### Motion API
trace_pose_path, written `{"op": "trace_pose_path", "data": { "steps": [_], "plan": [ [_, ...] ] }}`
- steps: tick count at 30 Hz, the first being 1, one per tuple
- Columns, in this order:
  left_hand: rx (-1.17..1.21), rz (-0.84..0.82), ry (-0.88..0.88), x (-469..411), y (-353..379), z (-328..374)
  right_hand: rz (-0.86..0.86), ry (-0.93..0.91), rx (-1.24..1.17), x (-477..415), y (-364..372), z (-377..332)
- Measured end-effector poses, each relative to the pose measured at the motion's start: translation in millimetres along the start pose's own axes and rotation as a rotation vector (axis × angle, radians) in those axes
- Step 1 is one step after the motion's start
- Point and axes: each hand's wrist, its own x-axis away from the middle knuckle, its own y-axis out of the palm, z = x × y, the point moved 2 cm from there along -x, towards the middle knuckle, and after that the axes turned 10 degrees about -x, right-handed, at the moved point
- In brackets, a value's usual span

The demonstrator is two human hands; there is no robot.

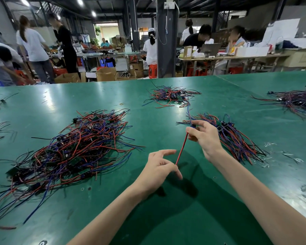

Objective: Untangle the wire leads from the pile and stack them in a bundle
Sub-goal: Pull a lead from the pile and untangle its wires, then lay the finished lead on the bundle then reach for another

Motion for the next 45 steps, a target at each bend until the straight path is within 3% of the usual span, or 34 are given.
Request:
{"op": "trace_pose_path", "data": {
  "steps": [7, 15, 25, 32, 38, 41, 45],
  "plan": [
    [0.082, 0.112, -0.136, -6, -5, -9, 0.003, -0.106, 0.018, -2, -1, -10],
    [-0.108, 0.169, -0.099, -8, 3, -14, 0.002, -0.085, -0.051, -20, -21, -44],
    [-0.112, 0.232, -0.116, -11, 2, -22, 0.129, -0.162, 0.913, -53, -92, -49],
    [-0.112, 0.268, -0.101, -13, -2, -23, 0.274, -0.301, 1.109, -53, -90, -42],
    [-0.143, 0.292, -0.082, -14, -3, -26, 0.298, -0.235, 1.351, -45, -86, -30],
    [-0.265, 0.340, -0.023, -15, -4, -26, 0.338, -0.378, 1.355, -34, -70, -30],
    [-0.504, 0.387, 0.116, -13, -11, -27, 0.163, -0.485, 1.338, -12, -31, -14]
  ]
}}
